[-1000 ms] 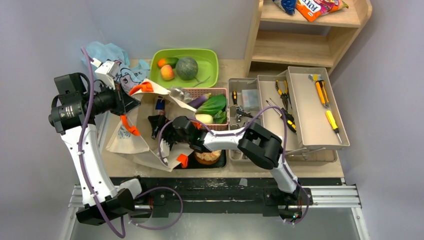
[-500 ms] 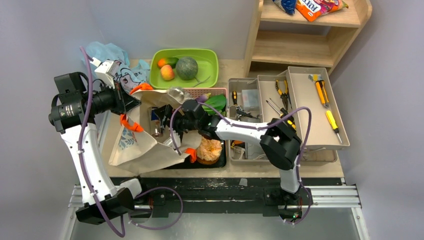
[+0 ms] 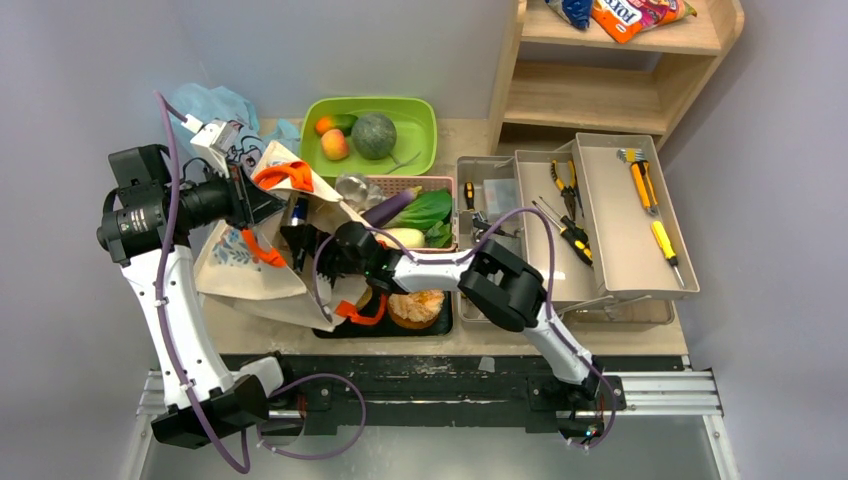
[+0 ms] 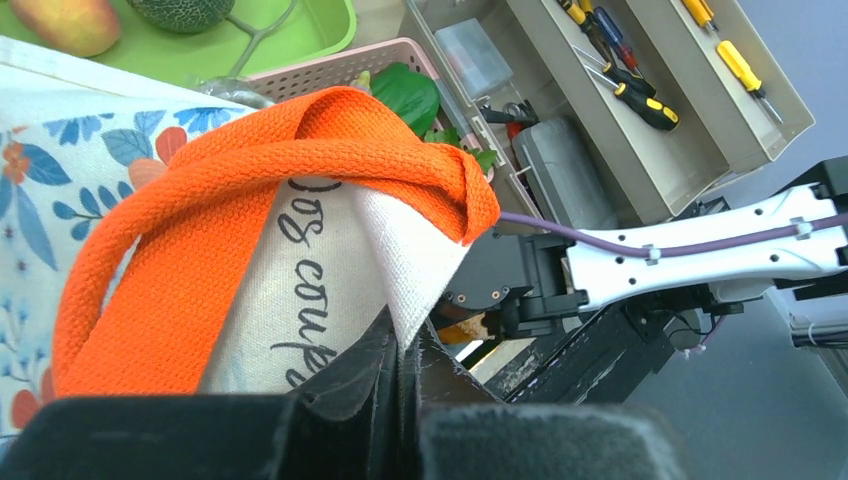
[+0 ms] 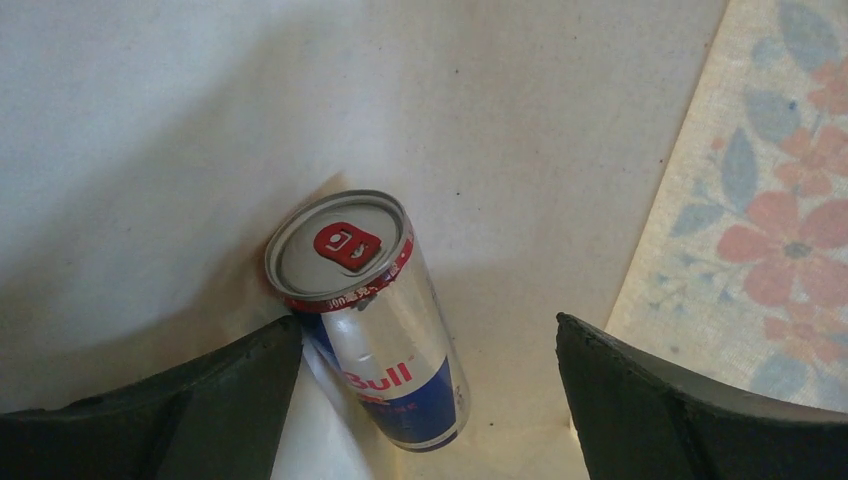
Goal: Untie the knot of the grocery bags and take out the mixed food
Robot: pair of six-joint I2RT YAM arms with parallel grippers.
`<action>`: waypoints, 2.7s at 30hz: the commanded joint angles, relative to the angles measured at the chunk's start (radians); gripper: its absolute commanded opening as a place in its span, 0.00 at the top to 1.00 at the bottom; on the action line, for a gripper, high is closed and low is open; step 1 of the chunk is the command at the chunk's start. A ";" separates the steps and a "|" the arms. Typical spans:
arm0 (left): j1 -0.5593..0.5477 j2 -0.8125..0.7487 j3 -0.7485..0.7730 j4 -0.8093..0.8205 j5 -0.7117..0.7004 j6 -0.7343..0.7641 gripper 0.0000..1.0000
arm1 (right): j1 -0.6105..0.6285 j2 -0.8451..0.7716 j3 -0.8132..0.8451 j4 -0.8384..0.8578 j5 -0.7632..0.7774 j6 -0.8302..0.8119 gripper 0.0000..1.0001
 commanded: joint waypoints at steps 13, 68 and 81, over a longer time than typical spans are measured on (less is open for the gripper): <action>-0.055 0.021 0.088 -0.112 0.241 0.070 1.00 | 0.000 0.167 0.231 0.125 0.159 -0.086 0.09; -0.053 0.107 0.074 0.204 -0.583 -0.134 1.00 | -0.077 -0.269 0.002 0.484 -0.265 1.458 1.00; 0.129 0.224 0.158 0.145 -0.708 -0.052 1.00 | -0.078 -0.281 0.139 0.360 -0.234 1.822 1.00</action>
